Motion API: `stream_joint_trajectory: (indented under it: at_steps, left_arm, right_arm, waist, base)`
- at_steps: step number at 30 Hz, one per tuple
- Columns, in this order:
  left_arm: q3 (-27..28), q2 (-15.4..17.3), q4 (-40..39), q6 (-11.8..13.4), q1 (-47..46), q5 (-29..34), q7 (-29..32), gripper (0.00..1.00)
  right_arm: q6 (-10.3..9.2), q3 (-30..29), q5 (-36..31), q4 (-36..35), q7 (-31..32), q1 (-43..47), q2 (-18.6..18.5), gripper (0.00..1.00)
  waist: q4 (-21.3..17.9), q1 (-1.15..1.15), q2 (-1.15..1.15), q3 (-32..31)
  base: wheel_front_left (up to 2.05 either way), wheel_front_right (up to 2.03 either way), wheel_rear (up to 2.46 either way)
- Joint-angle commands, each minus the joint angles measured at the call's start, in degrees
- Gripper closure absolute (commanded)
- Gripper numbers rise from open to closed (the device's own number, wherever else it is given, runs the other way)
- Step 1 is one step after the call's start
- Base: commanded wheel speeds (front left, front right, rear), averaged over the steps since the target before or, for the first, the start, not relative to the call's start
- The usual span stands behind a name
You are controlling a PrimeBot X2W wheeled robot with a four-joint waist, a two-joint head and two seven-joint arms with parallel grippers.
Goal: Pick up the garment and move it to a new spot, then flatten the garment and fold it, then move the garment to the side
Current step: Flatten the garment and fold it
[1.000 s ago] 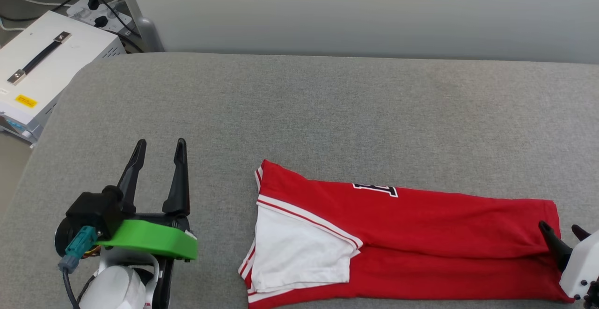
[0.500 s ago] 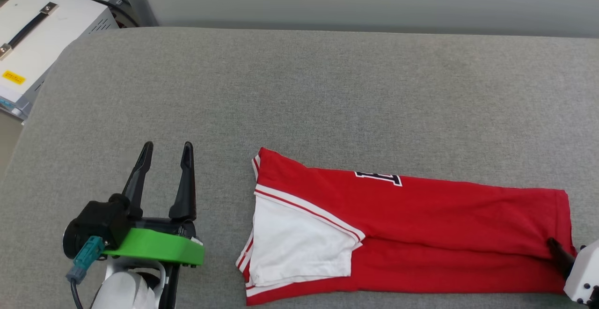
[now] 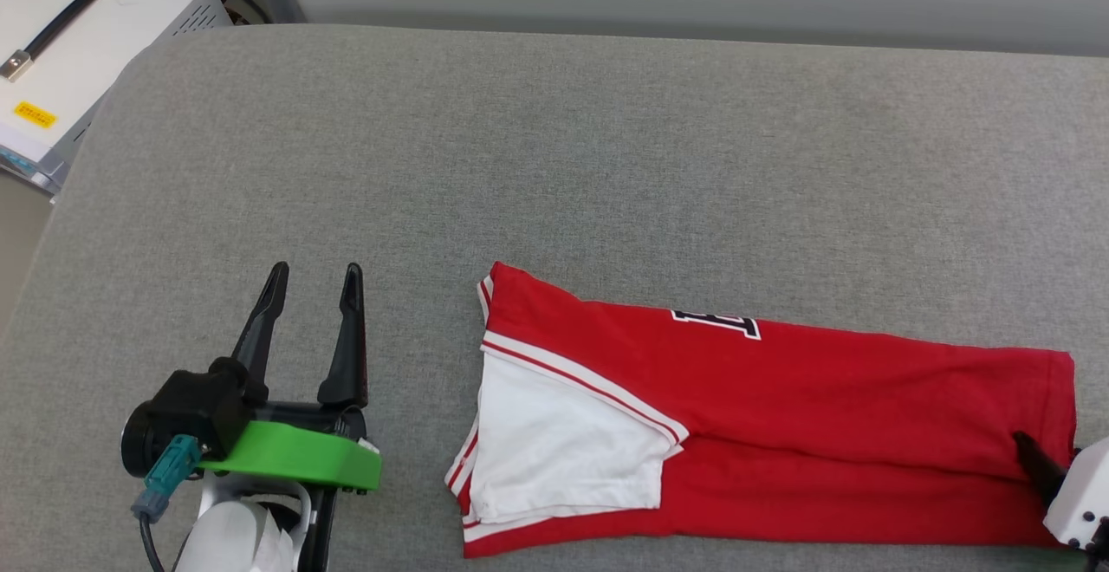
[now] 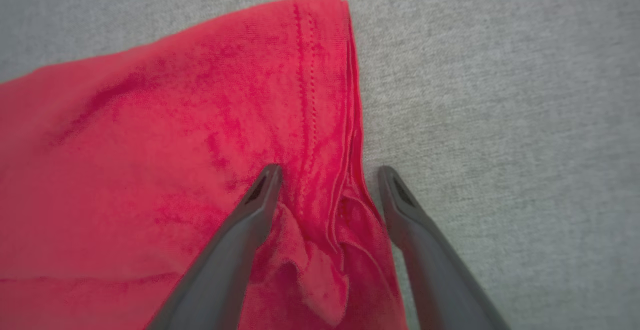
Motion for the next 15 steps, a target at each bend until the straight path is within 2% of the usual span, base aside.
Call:
stream_joint_trajectory:
  at_steps: [1,3,4,5,6,7,15]
  left_arm:
    - [0.2,-0.5,0.1,-0.3,-0.8,0.6,-0.3,0.0]
    - [0.3,-0.5,0.3,-0.3,-0.7,0.7,-0.3,0.0]
    - [0.3,-0.5,0.4,-0.4,-0.7,0.8,-0.3,0.0]
    - [0.3,-0.5,0.6,-0.4,-0.7,0.8,-0.3,0.0]
    - [0.3,-0.5,0.7,-0.4,-0.7,0.9,-0.3,0.0]
    - [0.2,-0.5,0.8,-0.4,-0.7,0.9,-0.3,0.0]
    - [-1.2,0.0,1.9,-0.4,0.0,0.6,-0.3,0.0]
  right_arm:
    - [0.07,2.3,1.4,1.5,1.5,0.5,1.9,0.0]
    - [0.07,4.0,3.3,1.5,2.1,0.8,2.0,0.0]
    - [0.07,5.0,4.3,1.3,2.2,1.0,1.8,0.05]
    - [0.07,5.6,5.0,1.0,2.0,1.0,1.7,0.57]
    - [0.07,6.3,5.8,0.8,1.7,1.0,1.4,0.84]
    - [0.07,6.7,6.2,0.7,1.4,1.0,1.1,1.0]
    - [0.07,6.2,4.8,1.7,-4.8,0.3,-1.7,1.0]
  waist:
    - [0.0,0.0,0.58,-0.1]
    - [-0.1,0.0,0.58,-0.2]
    - [-0.2,0.0,0.58,-0.3]
    - [-0.3,0.0,0.58,-0.5]
    - [-0.4,0.0,0.58,-0.6]
    - [-0.5,0.0,0.58,-0.8]
    - [-1.3,0.0,0.58,-2.8]
  base:
    - [0.0,0.0,0.0]
    - [0.0,0.0,0.0]
    - [0.0,0.0,0.0]
    - [0.0,0.0,0.0]
    - [0.0,0.0,0.0]
    - [0.0,0.0,0.0]
    - [0.0,0.0,0.0]
